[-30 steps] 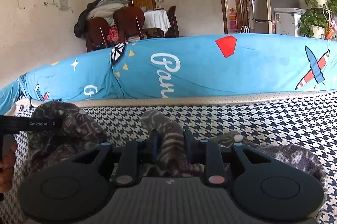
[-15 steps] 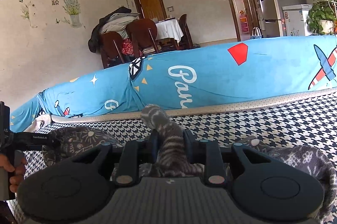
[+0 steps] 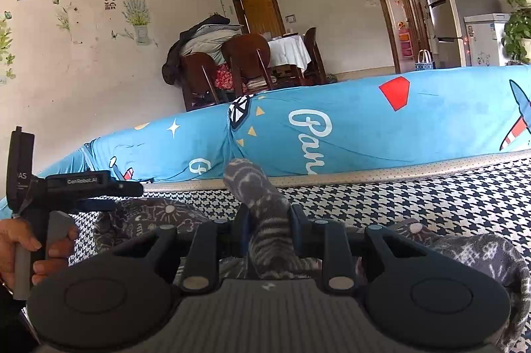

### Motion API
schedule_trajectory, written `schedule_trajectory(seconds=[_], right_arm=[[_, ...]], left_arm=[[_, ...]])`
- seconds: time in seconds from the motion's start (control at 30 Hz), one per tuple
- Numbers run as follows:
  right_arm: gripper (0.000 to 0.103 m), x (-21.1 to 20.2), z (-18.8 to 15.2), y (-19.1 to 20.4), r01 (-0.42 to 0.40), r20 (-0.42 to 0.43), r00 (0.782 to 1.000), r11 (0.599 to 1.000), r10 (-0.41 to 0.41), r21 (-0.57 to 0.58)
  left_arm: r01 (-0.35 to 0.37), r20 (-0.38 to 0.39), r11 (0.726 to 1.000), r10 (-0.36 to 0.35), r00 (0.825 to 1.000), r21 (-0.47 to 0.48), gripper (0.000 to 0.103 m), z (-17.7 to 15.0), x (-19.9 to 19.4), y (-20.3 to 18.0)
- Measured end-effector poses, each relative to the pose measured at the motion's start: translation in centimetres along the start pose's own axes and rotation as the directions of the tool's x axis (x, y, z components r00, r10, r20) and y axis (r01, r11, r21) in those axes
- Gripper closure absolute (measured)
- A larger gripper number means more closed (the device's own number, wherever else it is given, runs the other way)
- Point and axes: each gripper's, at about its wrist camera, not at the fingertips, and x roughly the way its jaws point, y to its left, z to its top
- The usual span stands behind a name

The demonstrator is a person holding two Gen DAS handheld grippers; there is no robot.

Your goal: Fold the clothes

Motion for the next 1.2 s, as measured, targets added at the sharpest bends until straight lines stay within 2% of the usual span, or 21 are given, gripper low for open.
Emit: schedule_trajectory(seconds=[0.07, 0.17, 0.3, 0.43, 0.53, 0.67, 0.8, 0.97, 1.1, 1.2], right_arm=[[0.077, -0.4, 0.0, 0.2, -0.01, 0.004, 1.0, 1.0, 0.01, -0.01], [0.077, -1.0, -0.1, 0.3, -0.026, 0.009, 1.0, 0.999, 0.026, -0.021], [0.077, -1.7, -0.2, 0.3, -0.038, 0.01, 0.999, 0.999, 0.038, -0.032], [0.077, -2.2, -0.2, 0.4, -0.046, 0.013, 0.999, 0.998, 0.046, -0.039], [0.077, -2.5, -0.2, 0.3, -0.054, 0.016, 0.998, 0.998, 0.055, -0.043], [0.077, -2.8, -0.1, 0.2, -0.061, 0.017, 0.998, 0.997, 0.061, -0.048], [0.077, -3.0, -0.2, 0.1, -0.066, 0.018, 0.998, 0.996, 0.067, -0.054], [0.077, -3.1, -0.1, 0.1, -0.068, 0.016, 0.998, 0.996, 0.069, -0.057], [0.077, -3.2, -0.1, 0.1, -0.071, 0.017, 0.997, 0.996, 0.073, -0.061], [0.077, -3.3, -0.1, 0.0, -0.069, 0.016, 0.997, 0.996, 0.07, -0.059]], left_arm=[[0.079, -0.025, 0.996, -0.078, 0.997, 0.035, 0.0, -0.4, 0.9, -1.3], [0.182, -0.066, 0.981, -0.177, 0.982, 0.068, 0.0, -0.9, 2.4, -2.9], [0.274, -0.126, 0.959, -0.264, 0.956, 0.077, 0.0, -1.3, 4.6, -4.2], [0.371, -0.175, 0.928, -0.358, 0.917, 0.044, 0.0, -1.4, 6.5, -4.6], [0.434, -0.19, 0.899, -0.417, 0.889, 0.053, 0.0, -1.1, 7.5, -5.1], [0.498, -0.223, 0.865, -0.474, 0.852, 0.066, 0.0, -0.8, 8.5, -5.6], [0.535, -0.258, 0.84, -0.498, 0.828, 0.094, 0.0, -0.9, 9.1, -6.1], [0.566, -0.279, 0.817, -0.521, 0.807, 0.113, 0.0, -0.7, 9.8, -6.3], [0.602, -0.29, 0.794, -0.558, 0.778, 0.087, 0.001, -0.5, 10.7, -6.1], [0.629, -0.304, 0.773, -0.581, 0.755, 0.083, 0.008, -0.6, 11.0, -6.3]])
